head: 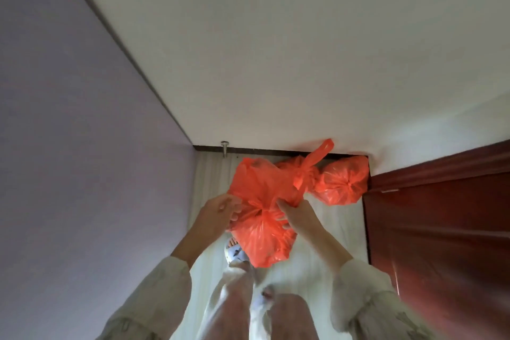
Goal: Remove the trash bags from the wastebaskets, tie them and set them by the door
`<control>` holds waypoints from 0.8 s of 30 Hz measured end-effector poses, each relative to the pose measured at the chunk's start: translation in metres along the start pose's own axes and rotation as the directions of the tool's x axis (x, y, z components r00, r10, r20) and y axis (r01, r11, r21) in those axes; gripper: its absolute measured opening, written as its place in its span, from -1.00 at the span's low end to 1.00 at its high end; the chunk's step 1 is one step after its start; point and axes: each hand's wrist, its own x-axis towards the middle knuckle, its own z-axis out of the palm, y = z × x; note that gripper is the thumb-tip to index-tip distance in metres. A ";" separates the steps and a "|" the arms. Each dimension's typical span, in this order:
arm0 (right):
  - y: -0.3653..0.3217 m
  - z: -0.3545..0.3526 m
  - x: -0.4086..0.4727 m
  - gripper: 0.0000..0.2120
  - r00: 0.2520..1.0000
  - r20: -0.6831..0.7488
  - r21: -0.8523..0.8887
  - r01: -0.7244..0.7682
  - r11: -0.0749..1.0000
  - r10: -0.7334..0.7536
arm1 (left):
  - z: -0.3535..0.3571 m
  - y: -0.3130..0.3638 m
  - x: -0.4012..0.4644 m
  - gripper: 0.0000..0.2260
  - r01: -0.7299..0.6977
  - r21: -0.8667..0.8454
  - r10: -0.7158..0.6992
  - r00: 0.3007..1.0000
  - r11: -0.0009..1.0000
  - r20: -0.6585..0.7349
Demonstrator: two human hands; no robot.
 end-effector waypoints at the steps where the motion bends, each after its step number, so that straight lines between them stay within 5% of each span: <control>1: -0.002 0.003 0.021 -0.73 1.000 0.007 0.020 -0.023 1.000 0.023 | 0.000 -0.003 0.017 -0.78 0.020 0.004 -0.020 1.000 1.000 -0.005; 5: -0.005 0.023 0.107 -0.66 0.994 0.050 0.063 -0.099 0.993 0.096 | 0.006 -0.026 0.085 -0.88 0.016 0.106 -0.017 1.000 0.994 0.013; 8: 0.001 0.042 0.168 -0.78 0.982 0.074 0.162 -0.185 0.969 0.175 | 0.018 -0.051 0.131 -0.87 0.039 0.145 -0.045 0.998 0.989 0.039; 14: 0.029 0.084 0.277 -0.74 0.938 0.218 0.480 -0.344 0.807 0.271 | 0.038 -0.116 0.211 -0.71 0.125 0.098 -0.117 0.990 0.987 -0.079; 24: 0.081 0.103 0.383 -0.80 0.915 0.269 0.489 -0.399 0.776 0.300 | 0.039 -0.195 0.280 -0.78 0.187 0.097 -0.175 0.977 0.978 -0.118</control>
